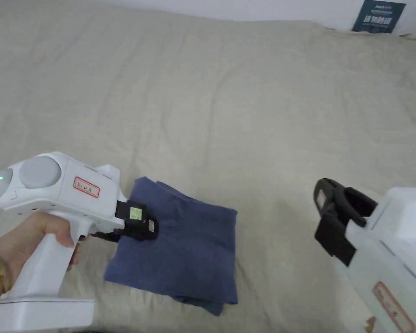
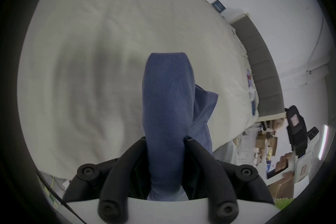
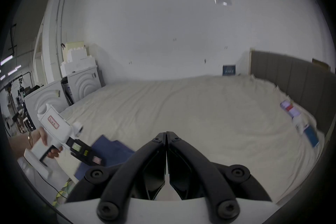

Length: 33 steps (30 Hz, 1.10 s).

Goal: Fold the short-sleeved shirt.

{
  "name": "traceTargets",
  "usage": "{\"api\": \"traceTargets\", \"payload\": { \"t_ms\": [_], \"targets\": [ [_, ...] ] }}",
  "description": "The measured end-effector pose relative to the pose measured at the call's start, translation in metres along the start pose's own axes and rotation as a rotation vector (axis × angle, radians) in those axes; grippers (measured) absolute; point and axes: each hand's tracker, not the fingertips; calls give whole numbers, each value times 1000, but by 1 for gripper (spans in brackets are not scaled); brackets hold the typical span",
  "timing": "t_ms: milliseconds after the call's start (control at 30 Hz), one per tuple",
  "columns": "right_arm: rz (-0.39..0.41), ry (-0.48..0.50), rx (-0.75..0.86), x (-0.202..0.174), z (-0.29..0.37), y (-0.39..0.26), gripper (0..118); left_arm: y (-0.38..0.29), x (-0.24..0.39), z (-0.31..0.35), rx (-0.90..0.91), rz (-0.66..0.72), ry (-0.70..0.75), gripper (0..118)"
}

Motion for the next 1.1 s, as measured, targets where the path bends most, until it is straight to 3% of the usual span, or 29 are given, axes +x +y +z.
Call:
{"api": "traceTargets", "payload": {
  "t_ms": [167,300,400,600,733,800,967,1100],
  "targets": [
    [-3,-39,54,28,20,24,0,17,-60,54,55,97,236,19],
    [37,-164,95,50,28,40,0,37,-112,98,101,186,379,19],
    [1,-232,108,66,28,50,0,54,-146,122,117,214,533,19],
    [-1,-337,101,88,19,57,0,87,-213,144,92,264,813,19],
    [-21,-381,104,85,12,59,0,96,-251,146,144,274,910,20],
    [-21,-397,83,82,3,60,0,98,-268,147,166,262,956,35],
    [-24,-372,71,77,-9,63,0,83,-271,159,220,190,1138,114],
    [-26,-342,64,78,-14,61,0,69,-239,194,452,224,1171,118]
  ]
}}
